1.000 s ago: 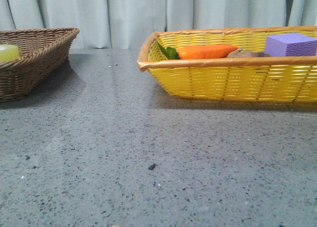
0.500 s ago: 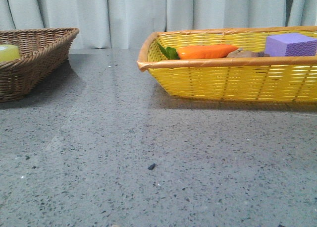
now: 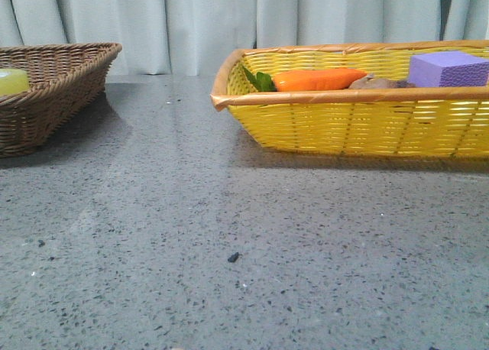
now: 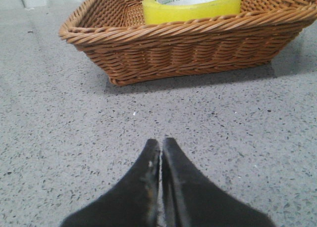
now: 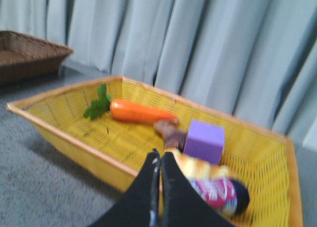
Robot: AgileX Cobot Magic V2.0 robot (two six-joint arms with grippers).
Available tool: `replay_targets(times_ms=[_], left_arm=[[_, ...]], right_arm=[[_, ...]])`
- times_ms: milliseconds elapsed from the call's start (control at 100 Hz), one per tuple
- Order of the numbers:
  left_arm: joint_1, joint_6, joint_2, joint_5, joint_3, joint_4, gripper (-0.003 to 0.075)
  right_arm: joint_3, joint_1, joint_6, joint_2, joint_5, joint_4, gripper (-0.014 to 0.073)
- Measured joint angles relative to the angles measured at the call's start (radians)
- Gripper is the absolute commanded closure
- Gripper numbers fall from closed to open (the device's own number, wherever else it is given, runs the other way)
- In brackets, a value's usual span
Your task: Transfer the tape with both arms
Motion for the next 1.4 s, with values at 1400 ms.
replay_targets(times_ms=[1400], left_arm=[[0.000,0.000,0.000,0.000,0.000,0.000,0.0741]], right_arm=[[0.334,-0.876,-0.462,0.000,-0.291,0.867,0.0660]])
